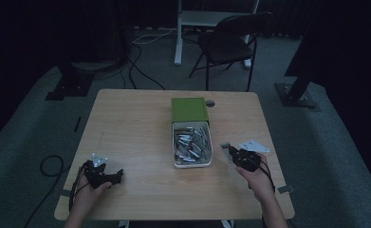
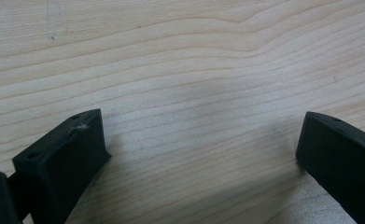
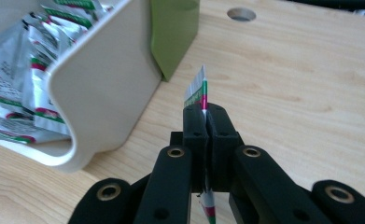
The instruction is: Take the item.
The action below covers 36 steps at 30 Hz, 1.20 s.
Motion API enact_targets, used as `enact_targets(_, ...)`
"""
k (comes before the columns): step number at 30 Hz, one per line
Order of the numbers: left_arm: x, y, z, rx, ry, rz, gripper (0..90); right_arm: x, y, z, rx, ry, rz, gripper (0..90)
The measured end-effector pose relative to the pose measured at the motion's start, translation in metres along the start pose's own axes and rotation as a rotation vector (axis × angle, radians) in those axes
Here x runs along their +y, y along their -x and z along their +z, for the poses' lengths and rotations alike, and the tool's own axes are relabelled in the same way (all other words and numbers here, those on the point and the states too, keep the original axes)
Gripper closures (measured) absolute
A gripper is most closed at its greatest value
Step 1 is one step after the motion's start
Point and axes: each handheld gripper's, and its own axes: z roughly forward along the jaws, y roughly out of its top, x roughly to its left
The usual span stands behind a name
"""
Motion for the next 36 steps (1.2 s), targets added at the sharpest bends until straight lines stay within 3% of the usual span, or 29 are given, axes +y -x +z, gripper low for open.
enact_targets(7,0.000,0.000,0.000,0.000,0.000,0.000,2.2,-0.012,0.012,0.006,-0.015,-0.014,0.049,88.2)
enact_targets(12,0.000,0.000,0.000,0.000,0.000,0.000,2.2,-0.015,0.022,0.007,-0.042,-0.019,0.050,87.9)
enact_targets(24,0.000,0.000,0.000,0.000,0.001,-0.001,2.2,-0.030,0.049,0.011,-0.095,-0.060,0.106,87.6)
enact_targets(36,0.000,0.000,0.000,0.000,0.000,0.000,2.2,-0.048,0.067,0.020,-0.128,-0.115,0.139,86.7)
